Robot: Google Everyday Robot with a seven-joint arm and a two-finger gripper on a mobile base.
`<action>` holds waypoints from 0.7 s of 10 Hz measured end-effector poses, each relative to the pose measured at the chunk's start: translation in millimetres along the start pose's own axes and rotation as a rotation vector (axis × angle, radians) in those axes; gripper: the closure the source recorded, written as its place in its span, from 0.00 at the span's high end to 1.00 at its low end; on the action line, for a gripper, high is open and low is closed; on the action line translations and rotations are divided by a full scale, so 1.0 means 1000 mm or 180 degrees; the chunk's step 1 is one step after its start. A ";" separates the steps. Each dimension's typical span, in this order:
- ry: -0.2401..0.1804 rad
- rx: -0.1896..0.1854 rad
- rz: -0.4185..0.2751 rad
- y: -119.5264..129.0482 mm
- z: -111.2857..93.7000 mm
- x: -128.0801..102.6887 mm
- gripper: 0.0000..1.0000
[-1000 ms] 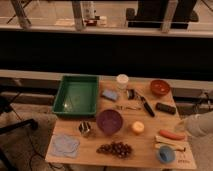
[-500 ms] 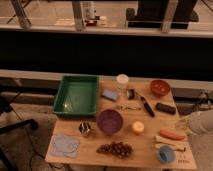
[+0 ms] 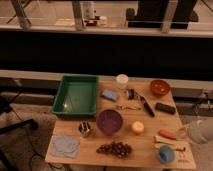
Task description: Place pepper in plastic cup
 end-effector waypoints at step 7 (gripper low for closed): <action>0.0056 -0.0012 0.0008 0.000 0.005 0.005 0.78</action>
